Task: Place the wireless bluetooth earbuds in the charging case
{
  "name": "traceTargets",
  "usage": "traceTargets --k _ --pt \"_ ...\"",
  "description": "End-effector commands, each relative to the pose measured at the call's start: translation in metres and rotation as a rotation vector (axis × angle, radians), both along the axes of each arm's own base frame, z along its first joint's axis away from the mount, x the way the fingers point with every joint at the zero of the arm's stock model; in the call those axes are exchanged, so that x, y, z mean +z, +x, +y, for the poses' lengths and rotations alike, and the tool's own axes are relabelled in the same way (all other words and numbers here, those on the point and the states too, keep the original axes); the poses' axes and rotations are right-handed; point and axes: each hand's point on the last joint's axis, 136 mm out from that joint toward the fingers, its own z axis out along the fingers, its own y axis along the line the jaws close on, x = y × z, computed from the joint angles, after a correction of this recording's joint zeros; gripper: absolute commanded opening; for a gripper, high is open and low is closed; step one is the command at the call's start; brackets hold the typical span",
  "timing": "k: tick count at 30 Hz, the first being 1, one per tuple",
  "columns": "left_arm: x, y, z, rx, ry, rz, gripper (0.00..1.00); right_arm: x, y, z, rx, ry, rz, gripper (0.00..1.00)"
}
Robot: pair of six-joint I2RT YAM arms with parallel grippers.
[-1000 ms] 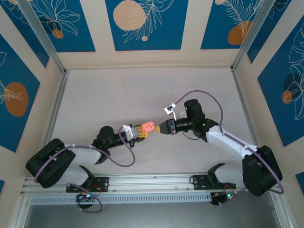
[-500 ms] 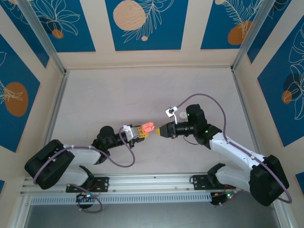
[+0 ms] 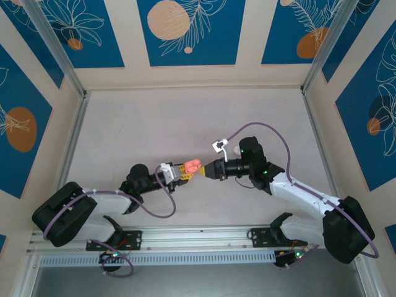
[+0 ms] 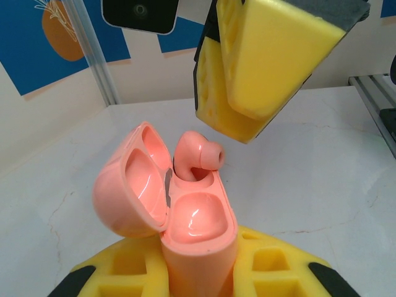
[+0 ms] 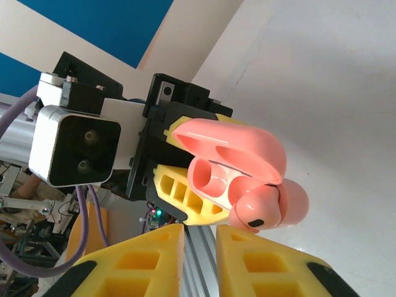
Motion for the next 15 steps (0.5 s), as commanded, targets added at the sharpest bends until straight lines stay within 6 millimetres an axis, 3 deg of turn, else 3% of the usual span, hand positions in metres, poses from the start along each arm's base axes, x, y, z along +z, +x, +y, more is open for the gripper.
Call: traceTargets --k 1,11,15 --pt "0.014 -0.003 -0.004 -0.018 -0.018 -0.043 0.12 -0.002 0.003 0.002 -0.007 -0.002 0.0 0.21" --pt "0.015 -0.003 -0.003 -0.013 -0.015 -0.047 0.11 0.004 0.002 0.001 -0.01 -0.001 -0.011 0.24" --pt "0.014 -0.002 -0.001 -0.002 -0.002 -0.05 0.11 0.013 -0.002 -0.008 -0.04 -0.021 -0.058 0.3"
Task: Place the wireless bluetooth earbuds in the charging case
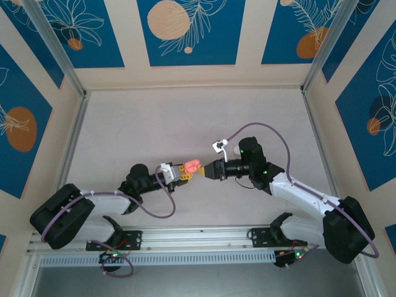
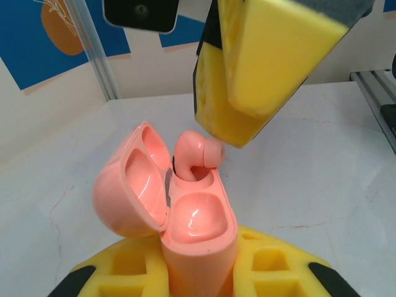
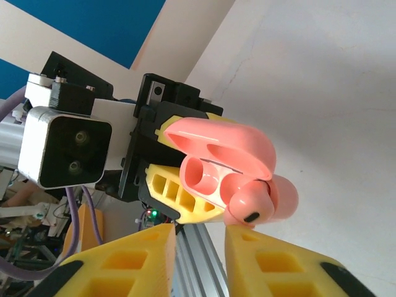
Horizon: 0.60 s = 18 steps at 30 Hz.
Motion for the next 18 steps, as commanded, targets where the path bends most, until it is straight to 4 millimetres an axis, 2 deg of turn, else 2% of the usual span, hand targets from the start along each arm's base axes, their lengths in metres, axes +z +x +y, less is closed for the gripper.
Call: traceTargets --k 1,3,10,12,15,18 --pt "0.015 -0.002 -0.003 -0.009 -0.012 -0.058 0.11 0.015 -0.004 -0.007 -0.019 -0.013 -0.073 0.32" --pt "0.015 -0.002 -0.003 -0.01 -0.008 -0.06 0.11 0.019 -0.007 -0.012 -0.023 -0.01 -0.128 0.35" --pt "0.015 -0.002 -0.001 -0.003 0.002 -0.066 0.11 0.045 -0.012 -0.031 -0.087 0.005 -0.391 0.36" --pt "0.015 -0.002 -0.001 -0.002 0.004 -0.068 0.11 0.048 -0.014 -0.036 -0.093 -0.007 -0.444 0.36" --pt "0.015 -0.003 -0.001 -0.002 0.006 -0.07 0.11 0.047 -0.017 -0.039 -0.078 -0.021 -0.542 0.45" --pt "0.016 -0.003 -0.001 -0.004 0.006 -0.071 0.11 0.042 -0.02 -0.04 -0.043 -0.034 -0.667 0.46"
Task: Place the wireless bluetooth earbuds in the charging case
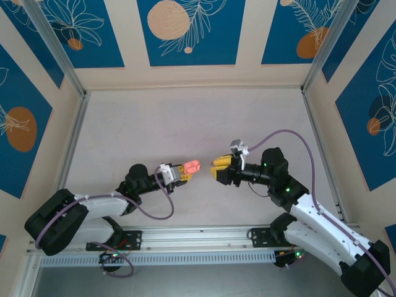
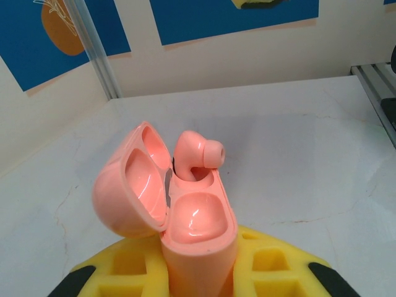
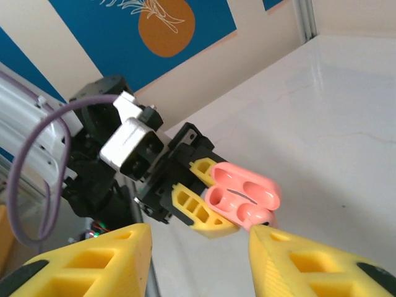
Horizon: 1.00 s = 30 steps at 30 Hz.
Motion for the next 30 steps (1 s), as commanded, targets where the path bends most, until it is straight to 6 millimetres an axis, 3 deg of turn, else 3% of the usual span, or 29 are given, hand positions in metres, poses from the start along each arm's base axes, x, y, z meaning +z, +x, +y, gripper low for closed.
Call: traceTargets --k 1,4,7,11,14,20,30 --pt "0.013 0.0 -0.003 -0.006 -0.015 -0.049 0.11 -0.015 -0.009 0.0 0.066 -0.069 -0.207 0.46" --pt "0.013 0.0 -0.003 -0.004 -0.009 -0.051 0.11 -0.021 -0.024 0.003 0.179 -0.116 -0.423 0.46" --pt "0.013 -0.001 -0.003 -0.006 -0.01 -0.056 0.11 -0.03 -0.02 0.002 0.196 -0.19 -0.536 0.45" --pt "0.014 -0.001 -0.003 -0.005 -0.011 -0.057 0.11 -0.039 -0.015 0.005 0.222 -0.243 -0.628 0.36" --pt "0.014 -0.001 -0.004 -0.007 -0.011 -0.059 0.11 -0.038 -0.01 0.01 0.196 -0.229 -0.715 0.34" --pt "0.015 -0.001 -0.004 -0.009 -0.011 -0.065 0.11 -0.045 -0.003 0.017 0.183 -0.243 -0.73 0.28" --pt "0.017 -0.003 -0.005 -0.018 -0.015 -0.064 0.11 -0.054 0.0 0.022 0.177 -0.244 -0.72 0.28"
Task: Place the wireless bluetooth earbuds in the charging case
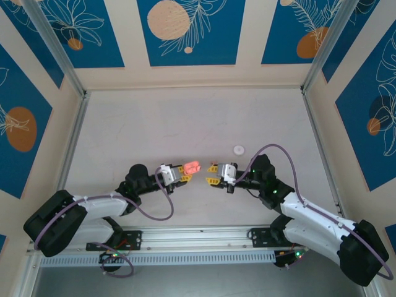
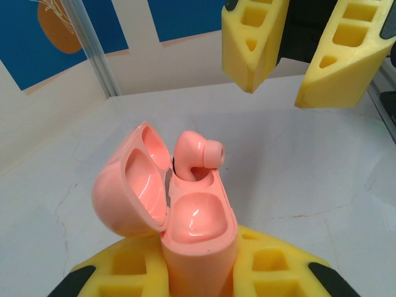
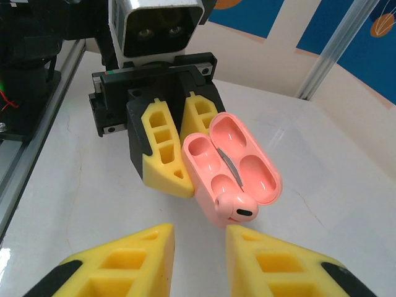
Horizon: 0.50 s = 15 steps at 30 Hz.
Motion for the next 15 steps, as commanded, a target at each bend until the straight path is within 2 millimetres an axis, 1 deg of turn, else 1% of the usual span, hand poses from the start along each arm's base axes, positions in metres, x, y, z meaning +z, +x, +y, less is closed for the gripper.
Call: traceTargets --k 1,15 --pt "0.0187 -0.0013 -0.0051 -0.017 -0.031 -0.058 0.11 0.0026 0.0008 0.0022 0.003 0.009 -0.043 0.28" --pt "0.0202 -0.0009 -0.0055 -0.017 -0.035 -0.061 0.11 -0.0037 0.0067 0.0078 -0.004 0.014 -0.045 0.26"
